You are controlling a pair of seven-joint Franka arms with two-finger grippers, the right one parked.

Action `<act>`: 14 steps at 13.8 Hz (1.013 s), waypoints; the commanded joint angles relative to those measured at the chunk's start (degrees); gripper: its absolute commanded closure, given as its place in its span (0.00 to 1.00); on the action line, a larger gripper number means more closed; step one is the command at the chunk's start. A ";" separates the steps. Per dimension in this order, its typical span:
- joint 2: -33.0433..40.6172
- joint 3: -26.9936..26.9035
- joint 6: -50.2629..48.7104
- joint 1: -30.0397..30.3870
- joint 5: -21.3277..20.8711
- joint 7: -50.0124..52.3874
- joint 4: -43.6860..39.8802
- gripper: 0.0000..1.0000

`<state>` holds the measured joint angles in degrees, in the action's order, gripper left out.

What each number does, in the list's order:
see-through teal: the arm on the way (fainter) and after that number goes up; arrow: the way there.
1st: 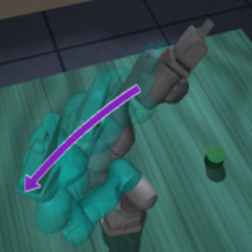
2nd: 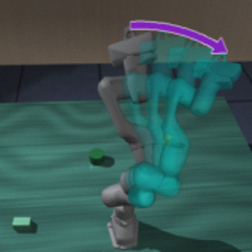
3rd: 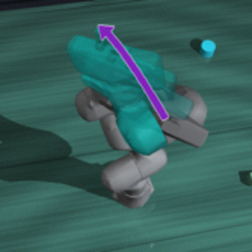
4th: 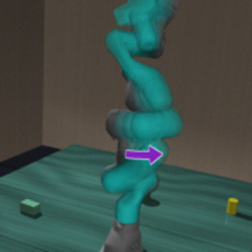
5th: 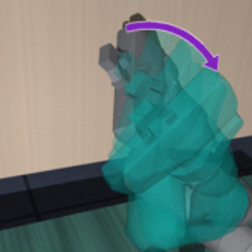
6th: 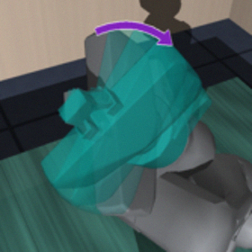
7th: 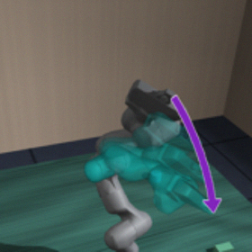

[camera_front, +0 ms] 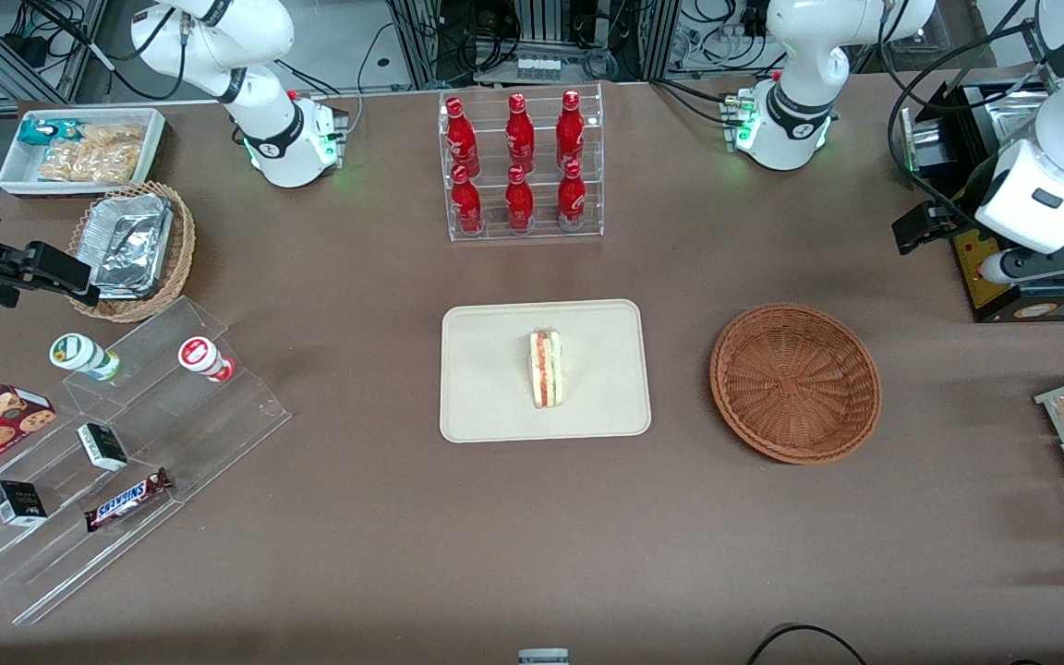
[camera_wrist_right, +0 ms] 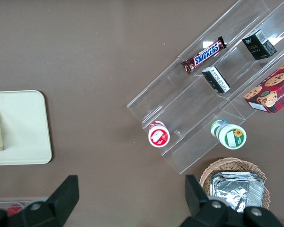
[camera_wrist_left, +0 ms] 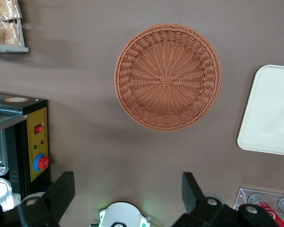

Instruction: Place sandwich from basket to tray

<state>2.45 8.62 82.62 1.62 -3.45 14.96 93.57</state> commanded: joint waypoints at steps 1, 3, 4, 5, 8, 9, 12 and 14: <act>1.33 0.00 1.22 0.31 0.90 -0.02 0.91 0.00; 0.28 0.08 1.84 0.31 0.99 0.06 0.12 0.00; 0.01 0.17 3.32 0.05 0.99 0.07 -0.06 0.00; 0.01 0.43 6.12 -0.13 0.81 0.33 0.29 0.00; -0.25 0.70 6.85 0.05 0.81 0.15 0.73 0.00; -0.69 0.79 6.50 -0.13 0.73 0.07 0.73 0.00; -1.83 0.70 6.85 0.05 0.55 0.24 -0.41 0.00; -2.37 0.70 6.76 0.13 0.90 -0.02 -1.89 0.00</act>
<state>0.99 9.30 89.41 1.62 -3.36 14.97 93.88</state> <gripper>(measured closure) 0.000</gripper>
